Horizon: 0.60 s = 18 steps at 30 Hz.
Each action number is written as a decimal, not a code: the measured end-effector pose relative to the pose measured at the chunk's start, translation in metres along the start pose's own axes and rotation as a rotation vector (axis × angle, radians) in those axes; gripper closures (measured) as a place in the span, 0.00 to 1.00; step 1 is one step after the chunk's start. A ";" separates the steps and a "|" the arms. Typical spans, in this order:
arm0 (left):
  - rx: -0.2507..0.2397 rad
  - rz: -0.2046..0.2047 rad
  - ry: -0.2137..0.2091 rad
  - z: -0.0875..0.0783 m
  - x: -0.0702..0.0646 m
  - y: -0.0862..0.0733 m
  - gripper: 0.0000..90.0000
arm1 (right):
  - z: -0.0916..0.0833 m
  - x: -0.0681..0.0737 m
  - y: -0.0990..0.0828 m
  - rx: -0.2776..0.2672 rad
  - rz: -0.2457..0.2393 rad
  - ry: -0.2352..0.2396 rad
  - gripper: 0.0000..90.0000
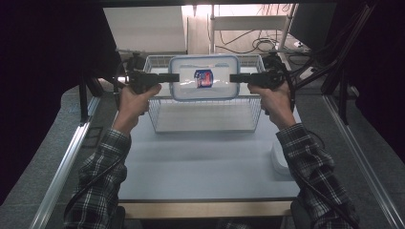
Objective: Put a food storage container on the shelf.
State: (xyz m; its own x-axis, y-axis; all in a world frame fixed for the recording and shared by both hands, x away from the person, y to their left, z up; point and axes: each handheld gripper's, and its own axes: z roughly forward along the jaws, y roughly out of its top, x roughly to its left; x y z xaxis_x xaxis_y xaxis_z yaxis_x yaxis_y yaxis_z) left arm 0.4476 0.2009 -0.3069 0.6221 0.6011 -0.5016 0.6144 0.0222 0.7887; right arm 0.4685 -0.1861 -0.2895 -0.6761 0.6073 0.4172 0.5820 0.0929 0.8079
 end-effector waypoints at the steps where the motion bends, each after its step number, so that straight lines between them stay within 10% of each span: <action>1: 0.000 0.000 0.000 0.000 0.000 0.000 0.55 | 0.001 -0.001 0.002 0.000 0.005 -0.001 0.58; 18: 0.013 0.018 0.015 0.019 0.022 0.012 0.53 | 0.017 -0.024 0.012 0.020 0.060 -0.019 0.56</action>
State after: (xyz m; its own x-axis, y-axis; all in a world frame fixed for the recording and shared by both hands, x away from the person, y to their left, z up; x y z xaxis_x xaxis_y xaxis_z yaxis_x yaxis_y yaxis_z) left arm 0.4783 0.1988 -0.3149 0.6258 0.6134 -0.4819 0.6097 0.0007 0.7927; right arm 0.4999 -0.1858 -0.2970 -0.6311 0.6271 0.4566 0.6301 0.0712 0.7732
